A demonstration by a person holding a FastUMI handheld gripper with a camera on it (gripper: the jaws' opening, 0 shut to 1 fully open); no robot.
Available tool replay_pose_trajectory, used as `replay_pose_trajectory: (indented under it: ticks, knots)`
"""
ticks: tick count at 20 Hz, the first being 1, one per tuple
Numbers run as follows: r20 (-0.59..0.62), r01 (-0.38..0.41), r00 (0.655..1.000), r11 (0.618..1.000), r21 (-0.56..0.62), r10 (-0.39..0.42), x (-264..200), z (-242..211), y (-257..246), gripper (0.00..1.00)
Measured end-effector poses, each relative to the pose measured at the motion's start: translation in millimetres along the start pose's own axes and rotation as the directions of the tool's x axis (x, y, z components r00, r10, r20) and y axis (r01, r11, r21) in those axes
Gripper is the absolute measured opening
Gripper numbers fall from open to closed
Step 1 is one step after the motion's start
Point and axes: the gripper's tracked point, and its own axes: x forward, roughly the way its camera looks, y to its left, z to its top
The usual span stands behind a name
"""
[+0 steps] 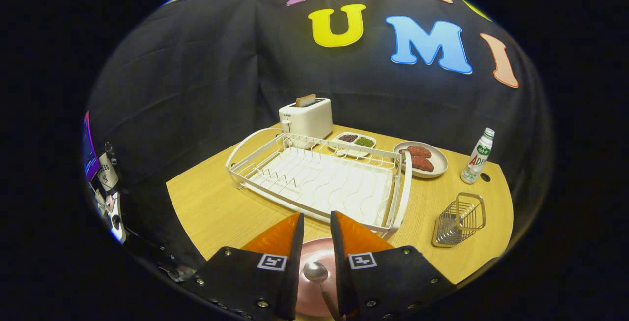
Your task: Take the plate from the dish rack, then take the spoon from the basket and place it into the plate.
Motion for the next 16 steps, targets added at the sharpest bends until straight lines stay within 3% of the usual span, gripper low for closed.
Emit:
replay_pose_trajectory:
  ticks: [9,16]
  knots:
    - [0.158,0.128,0.978,0.991,0.045,-0.133,-61,50,-57,0.32]
    - [0.224,0.28,0.926,0.95,0.139,-0.306,-117,57,-126,0.32]
